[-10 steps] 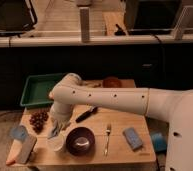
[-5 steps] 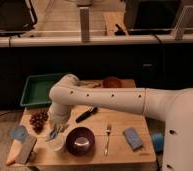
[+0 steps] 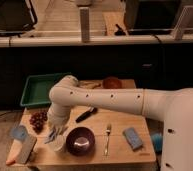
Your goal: Place towel in paper cup
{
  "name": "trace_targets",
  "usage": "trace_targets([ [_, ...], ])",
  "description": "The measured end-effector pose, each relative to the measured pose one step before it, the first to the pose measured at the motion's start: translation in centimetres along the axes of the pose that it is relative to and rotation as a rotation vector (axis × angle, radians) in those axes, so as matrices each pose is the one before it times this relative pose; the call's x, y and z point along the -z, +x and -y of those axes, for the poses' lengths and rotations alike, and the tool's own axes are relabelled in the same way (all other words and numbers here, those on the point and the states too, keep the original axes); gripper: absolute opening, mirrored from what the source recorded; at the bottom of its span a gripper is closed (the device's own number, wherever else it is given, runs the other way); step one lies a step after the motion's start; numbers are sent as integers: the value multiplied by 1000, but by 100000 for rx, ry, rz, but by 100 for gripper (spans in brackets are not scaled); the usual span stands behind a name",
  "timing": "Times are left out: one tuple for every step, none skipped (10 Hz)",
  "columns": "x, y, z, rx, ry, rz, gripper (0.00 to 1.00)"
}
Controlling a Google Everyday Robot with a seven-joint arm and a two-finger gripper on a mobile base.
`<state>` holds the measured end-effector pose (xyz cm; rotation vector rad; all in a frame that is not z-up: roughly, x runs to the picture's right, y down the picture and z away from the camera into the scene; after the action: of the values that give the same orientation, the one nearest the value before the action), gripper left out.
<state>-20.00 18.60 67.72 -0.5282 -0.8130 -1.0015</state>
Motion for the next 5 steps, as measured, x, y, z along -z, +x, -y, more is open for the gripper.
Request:
trace_targets([
  [-161,-189,-17,259,-59,634,3],
  [7,-113,19,530,-773,-268,11],
  [-135,-363,198,690,-908,-178,21],
  [2,-178,-39,163,-912,-436,31],
  [-6,-155,-44,129,-667,-392,40],
])
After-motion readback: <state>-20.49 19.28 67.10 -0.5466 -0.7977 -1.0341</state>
